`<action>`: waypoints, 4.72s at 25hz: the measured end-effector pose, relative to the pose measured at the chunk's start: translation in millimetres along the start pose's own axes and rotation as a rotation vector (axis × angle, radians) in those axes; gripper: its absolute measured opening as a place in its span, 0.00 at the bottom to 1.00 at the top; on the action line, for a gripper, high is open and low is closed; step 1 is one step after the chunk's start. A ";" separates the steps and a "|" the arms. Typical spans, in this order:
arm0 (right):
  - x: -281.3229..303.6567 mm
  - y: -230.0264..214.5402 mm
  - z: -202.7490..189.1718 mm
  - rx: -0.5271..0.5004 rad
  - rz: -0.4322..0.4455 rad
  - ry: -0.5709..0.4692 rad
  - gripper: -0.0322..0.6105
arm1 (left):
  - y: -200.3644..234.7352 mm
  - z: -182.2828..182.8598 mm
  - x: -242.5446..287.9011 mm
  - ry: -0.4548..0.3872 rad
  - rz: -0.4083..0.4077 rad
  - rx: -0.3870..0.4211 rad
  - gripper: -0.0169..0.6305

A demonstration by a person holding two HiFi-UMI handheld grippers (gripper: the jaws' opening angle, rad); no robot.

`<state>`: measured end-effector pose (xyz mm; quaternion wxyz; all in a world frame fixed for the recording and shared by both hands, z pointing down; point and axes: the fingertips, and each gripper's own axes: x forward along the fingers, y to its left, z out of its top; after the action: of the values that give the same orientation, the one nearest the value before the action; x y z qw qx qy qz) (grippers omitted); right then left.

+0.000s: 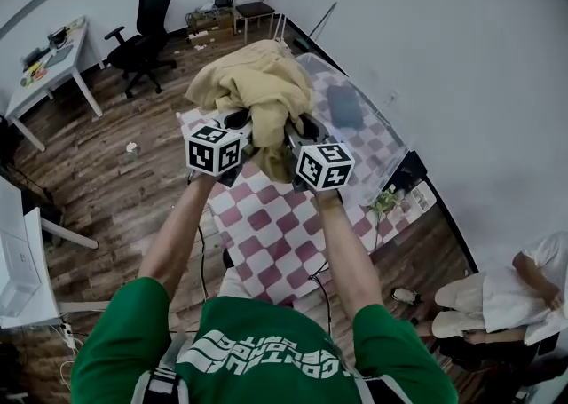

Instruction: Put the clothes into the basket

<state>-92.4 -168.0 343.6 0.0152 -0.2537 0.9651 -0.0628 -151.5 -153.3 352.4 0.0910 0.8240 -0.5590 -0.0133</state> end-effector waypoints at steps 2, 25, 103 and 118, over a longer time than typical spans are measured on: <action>-8.0 -14.1 4.9 0.001 -0.031 -0.010 0.20 | -9.2 3.0 14.8 0.004 -0.032 0.009 0.10; -133.5 -185.0 40.4 0.012 -0.419 -0.099 0.20 | -149.4 10.5 192.0 0.067 -0.419 0.094 0.10; -50.3 -365.3 -319.1 0.409 -0.507 0.794 0.29 | 10.5 -348.3 355.0 1.067 -0.459 0.331 0.13; -78.3 -352.0 -241.0 0.359 -0.577 0.681 0.33 | 18.1 -264.6 348.0 0.906 -0.374 0.539 0.24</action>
<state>132.7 -406.0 627.8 -0.2764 -0.4694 0.7794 -0.3096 -5.0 -445.5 643.3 0.1043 0.8267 -0.2917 0.4697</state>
